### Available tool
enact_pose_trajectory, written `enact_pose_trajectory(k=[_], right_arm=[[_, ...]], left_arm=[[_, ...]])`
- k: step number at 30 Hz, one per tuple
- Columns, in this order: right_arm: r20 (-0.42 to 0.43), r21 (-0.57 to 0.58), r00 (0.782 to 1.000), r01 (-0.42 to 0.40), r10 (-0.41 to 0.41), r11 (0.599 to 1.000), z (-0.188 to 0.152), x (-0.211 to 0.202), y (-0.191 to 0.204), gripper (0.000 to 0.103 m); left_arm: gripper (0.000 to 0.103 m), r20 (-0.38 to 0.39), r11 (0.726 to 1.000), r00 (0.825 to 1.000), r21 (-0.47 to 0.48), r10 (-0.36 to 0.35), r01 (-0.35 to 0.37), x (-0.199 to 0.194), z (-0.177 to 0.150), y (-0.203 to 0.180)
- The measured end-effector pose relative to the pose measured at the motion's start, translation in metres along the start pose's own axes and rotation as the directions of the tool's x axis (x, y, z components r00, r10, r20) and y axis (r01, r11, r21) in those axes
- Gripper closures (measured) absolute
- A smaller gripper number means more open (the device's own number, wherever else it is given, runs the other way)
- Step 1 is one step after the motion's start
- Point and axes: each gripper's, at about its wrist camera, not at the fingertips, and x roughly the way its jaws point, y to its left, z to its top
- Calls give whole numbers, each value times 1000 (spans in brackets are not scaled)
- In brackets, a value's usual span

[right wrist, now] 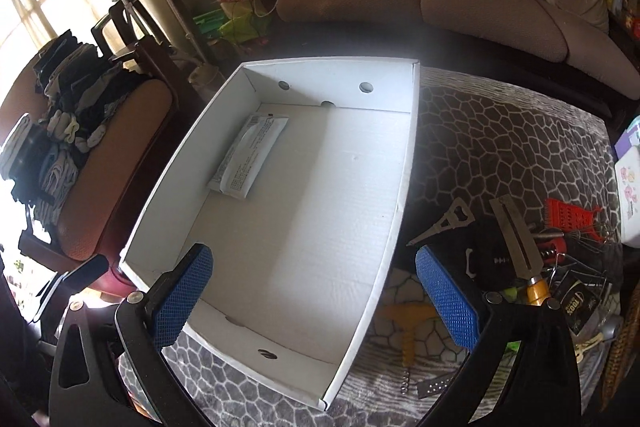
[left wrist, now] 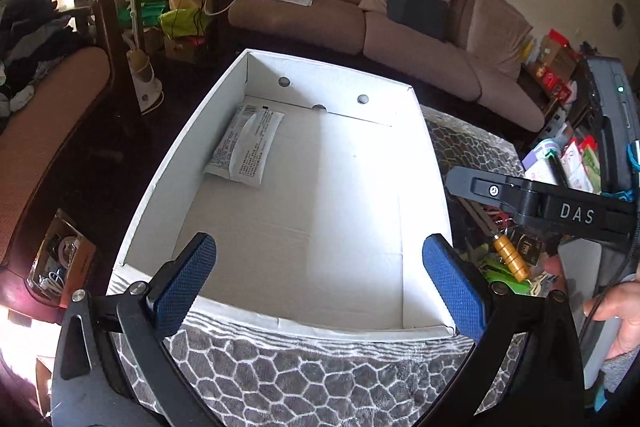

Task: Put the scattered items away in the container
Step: 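Open the right gripper to drop the packet into the box, withdraw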

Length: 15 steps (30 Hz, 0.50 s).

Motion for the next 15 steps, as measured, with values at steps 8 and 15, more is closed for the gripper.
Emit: enact_pose_trajectory(k=[8,15], right_arm=[[57,-46,998,43,-40,998,-37,-48,12,0],[88,-64,994,64,-58,996,-68,-86,8,0]], left_arm=[[0,58,996,995,24,80,-82,-44,-10,-16],[0,70,995,994,44,85,-88,-75,-29,-40]])
